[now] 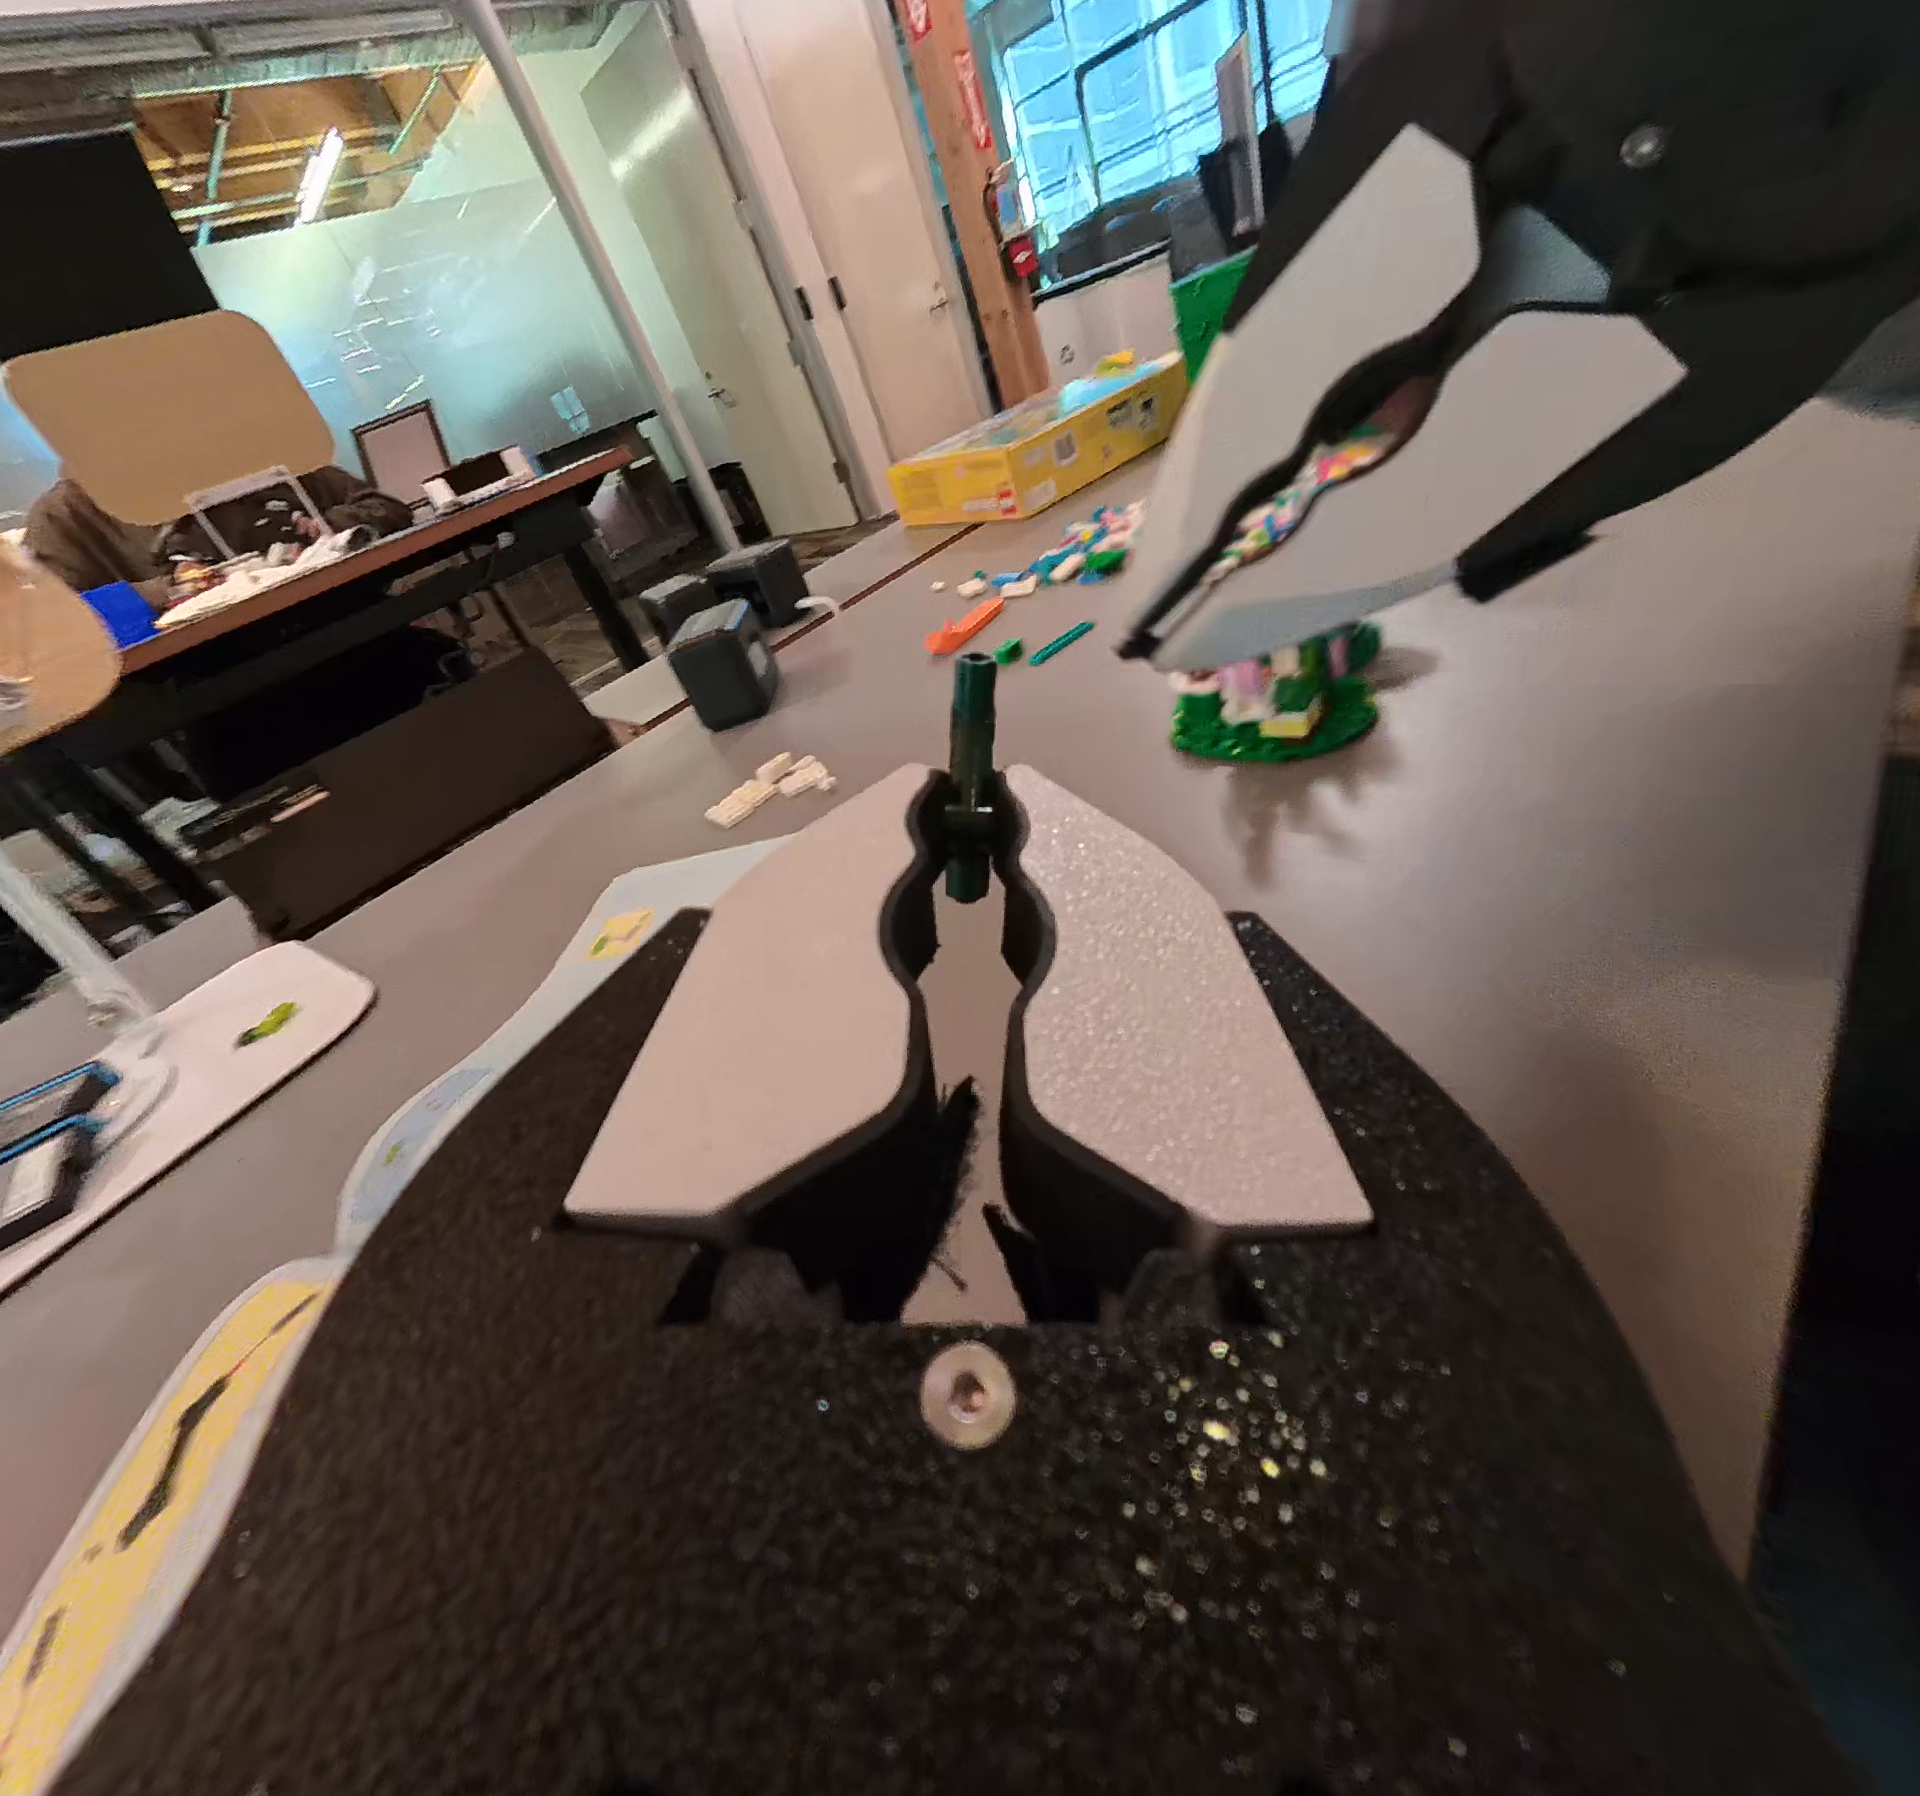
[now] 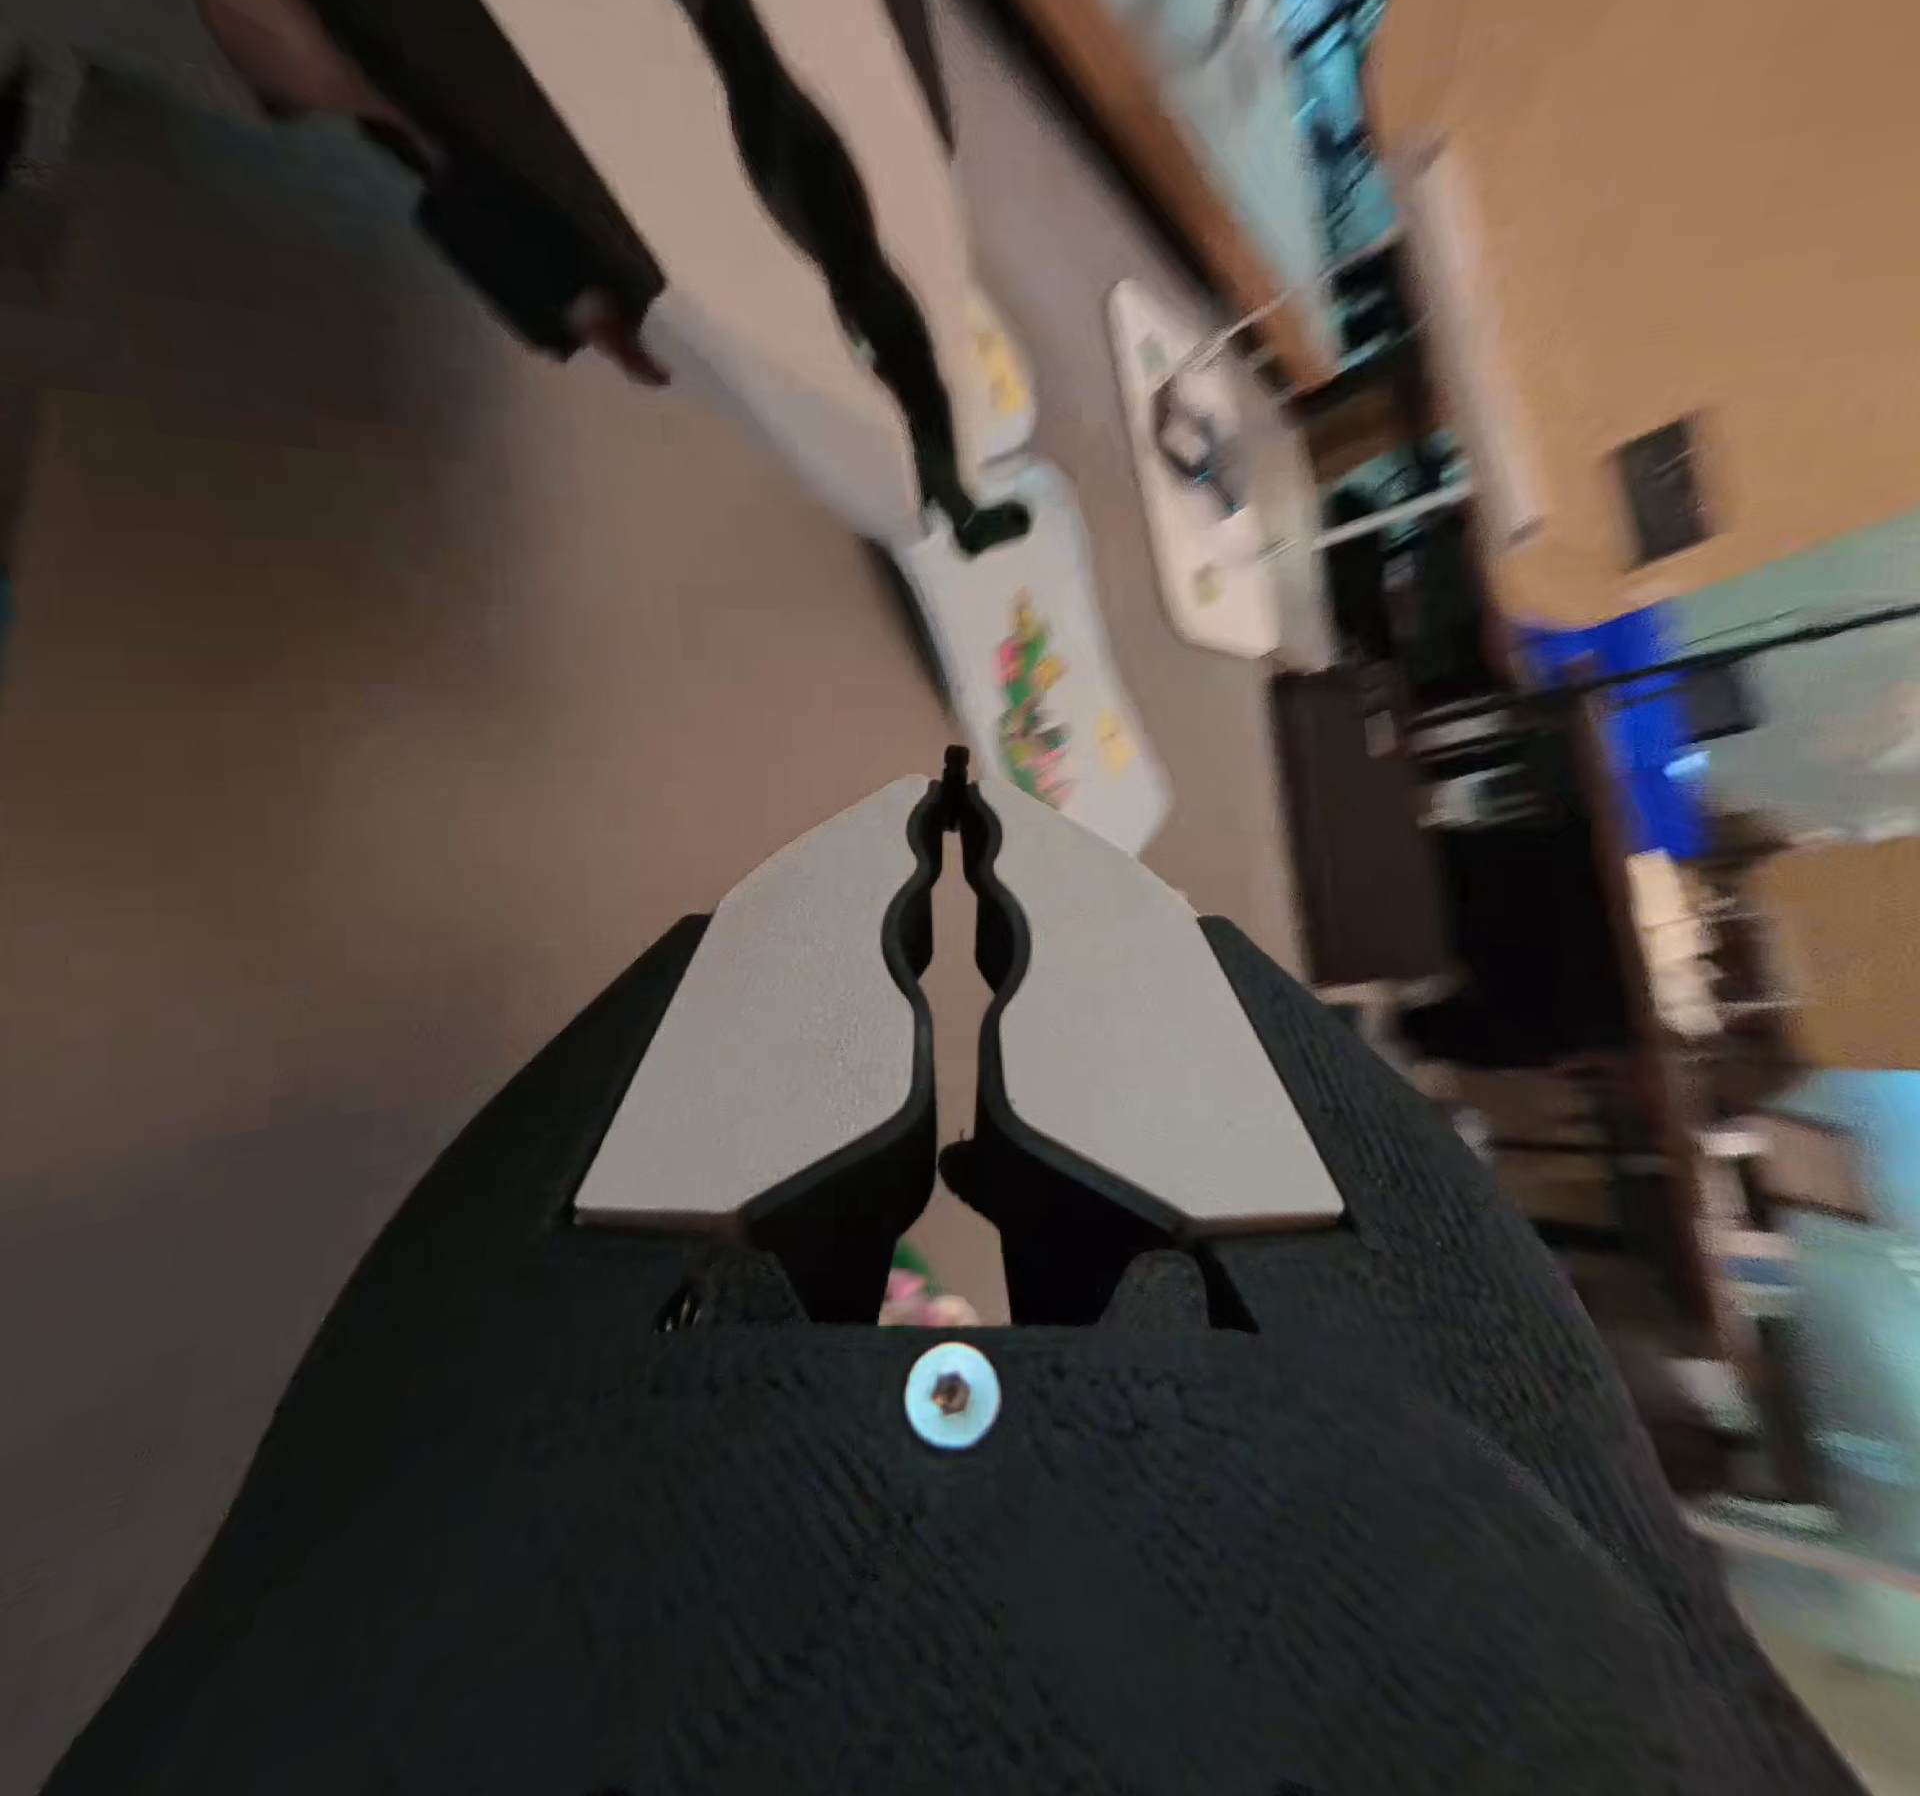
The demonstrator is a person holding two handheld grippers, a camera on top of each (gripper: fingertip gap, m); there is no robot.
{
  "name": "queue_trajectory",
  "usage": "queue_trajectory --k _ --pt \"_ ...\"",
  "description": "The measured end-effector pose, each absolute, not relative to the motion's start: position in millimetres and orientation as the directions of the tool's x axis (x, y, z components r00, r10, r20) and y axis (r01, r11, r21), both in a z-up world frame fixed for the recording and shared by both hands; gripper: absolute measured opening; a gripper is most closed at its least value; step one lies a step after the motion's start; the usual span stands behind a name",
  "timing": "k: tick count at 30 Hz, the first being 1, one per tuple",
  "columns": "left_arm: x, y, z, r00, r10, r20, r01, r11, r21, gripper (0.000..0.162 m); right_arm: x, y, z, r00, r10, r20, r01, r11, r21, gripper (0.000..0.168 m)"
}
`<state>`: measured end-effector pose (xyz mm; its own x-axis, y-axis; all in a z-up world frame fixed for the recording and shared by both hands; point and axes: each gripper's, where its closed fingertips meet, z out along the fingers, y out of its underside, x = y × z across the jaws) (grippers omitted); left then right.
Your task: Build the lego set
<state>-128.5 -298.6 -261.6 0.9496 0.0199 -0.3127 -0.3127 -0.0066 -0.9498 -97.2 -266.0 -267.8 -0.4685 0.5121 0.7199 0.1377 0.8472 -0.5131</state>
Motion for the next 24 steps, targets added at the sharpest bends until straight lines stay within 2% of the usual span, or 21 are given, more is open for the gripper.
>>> queue_trajectory --k 2,4,6,7,9,11,13,16,18,24 --pt "-118.6 -298.8 -254.5 0.965 -0.034 -0.259 -0.257 0.040 -0.965 0.007 -100.0 -272.1 -242.5 -0.351 0.399 0.847 0.019 0.907 -0.420 0.001" --pt "-107.3 -300.6 -244.8 0.977 -0.109 -0.186 -0.176 0.095 -0.980 0.007 -100.4 -276.3 -224.0 -0.227 0.227 0.947 -0.058 0.968 -0.246 0.001" --pt "-97.8 -303.4 -236.1 0.975 -0.183 -0.123 -0.099 0.134 -0.986 0.007 -99.3 -282.7 -210.6 -0.129 0.076 0.989 -0.111 0.990 -0.090 0.001" --pt "-94.3 -304.7 -232.2 0.972 -0.217 -0.089 -0.057 0.149 -0.987 0.007 -98.3 -286.3 -205.3 -0.099 0.035 0.994 -0.133 0.990 -0.048 0.001" --pt "-90.3 -307.3 -222.8 0.962 -0.273 -0.005 0.044 0.172 -0.984 0.007 -95.9 -293.2 -194.6 -0.053 -0.006 0.999 -0.180 0.984 -0.004 0.001" --pt "-85.0 -309.3 -209.2 0.905 -0.381 0.188 0.251 0.121 -0.960 0.007 -93.0 -298.9 -181.5 0.005 -0.033 0.999 -0.221 0.975 0.034 0.002" --pt "-79.5 -314.0 -195.7 0.845 -0.460 0.271 0.353 0.101 -0.930 0.007 -90.0 -304.4 -170.3 0.036 -0.022 0.999 -0.253 0.967 0.031 0.001" --pt "-71.6 -320.1 -188.7 0.806 -0.520 0.283 0.377 0.081 -0.923 0.007 -86.9 -312.0 -159.7 0.058 -0.012 0.998 -0.290 0.957 0.028 0.001" --pt "-67.7 -325.3 -181.1 0.772 -0.567 0.287 0.408 0.097 -0.908 0.007 -85.5 -315.7 -156.1 0.083 -0.057 0.995 -0.301 0.950 0.079 0.001" --pt "-69.2 -328.5 -179.0 0.803 -0.542 0.247 0.362 0.114 -0.925 0.007 -78.6 -324.7 -148.2 0.140 -0.218 0.966 -0.332 0.909 0.253 0.002"
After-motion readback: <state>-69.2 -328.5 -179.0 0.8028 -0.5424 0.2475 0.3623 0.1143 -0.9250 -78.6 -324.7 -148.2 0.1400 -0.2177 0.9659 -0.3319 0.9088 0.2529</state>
